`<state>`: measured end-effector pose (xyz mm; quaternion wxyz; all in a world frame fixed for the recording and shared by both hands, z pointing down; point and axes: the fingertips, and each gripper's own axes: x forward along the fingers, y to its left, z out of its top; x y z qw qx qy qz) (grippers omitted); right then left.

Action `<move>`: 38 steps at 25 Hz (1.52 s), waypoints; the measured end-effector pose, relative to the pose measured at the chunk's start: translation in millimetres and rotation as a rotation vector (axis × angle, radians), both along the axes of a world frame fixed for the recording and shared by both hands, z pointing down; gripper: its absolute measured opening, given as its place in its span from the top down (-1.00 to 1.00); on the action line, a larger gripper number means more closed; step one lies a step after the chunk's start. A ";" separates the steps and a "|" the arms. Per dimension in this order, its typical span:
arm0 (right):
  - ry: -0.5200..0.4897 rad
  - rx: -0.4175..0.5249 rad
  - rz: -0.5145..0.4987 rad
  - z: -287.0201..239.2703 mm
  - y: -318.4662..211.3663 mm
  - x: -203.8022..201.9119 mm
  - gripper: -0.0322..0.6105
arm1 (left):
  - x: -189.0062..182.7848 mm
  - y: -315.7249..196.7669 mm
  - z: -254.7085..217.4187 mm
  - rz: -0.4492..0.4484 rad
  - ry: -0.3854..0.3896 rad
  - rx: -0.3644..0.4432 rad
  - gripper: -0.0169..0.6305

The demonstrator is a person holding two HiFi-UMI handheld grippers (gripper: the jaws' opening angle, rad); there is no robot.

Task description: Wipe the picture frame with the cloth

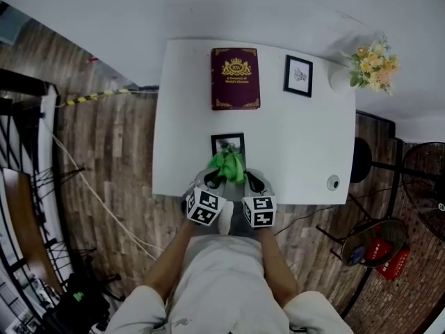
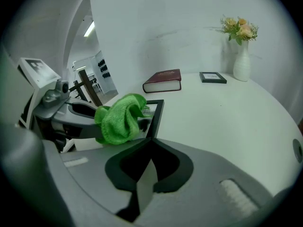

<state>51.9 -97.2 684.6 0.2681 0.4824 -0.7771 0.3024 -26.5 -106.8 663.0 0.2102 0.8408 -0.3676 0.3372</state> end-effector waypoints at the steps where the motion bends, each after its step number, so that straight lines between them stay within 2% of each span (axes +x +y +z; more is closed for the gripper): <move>1: 0.002 0.001 0.002 0.3 -0.1 0.1 0.89 | -3.5 1.0 -0.1 -0.006 -0.003 0.002 0.70; 8: 0.015 0.002 0.006 1.3 -2.4 1.9 0.89 | -34.2 3.9 -2.8 -0.081 -0.010 0.022 0.70; 13: 0.021 0.047 0.003 -17.4 -3.9 5.2 0.89 | -57.8 -0.6 -25.0 -0.162 0.058 0.079 0.70; 17: 0.015 0.107 -0.007 -42.2 -6.1 6.9 0.89 | -69.6 -7.6 -49.7 -0.194 0.101 0.147 0.70; 28: 0.008 0.352 -0.039 -141.9 -8.2 -0.6 0.89 | -79.1 -15.6 -124.0 -0.177 0.202 0.329 0.70; 38: 0.030 0.435 -0.006 -177.6 11.7 -12.6 0.89 | -83.2 -1.1 -155.3 -0.133 0.258 0.392 0.70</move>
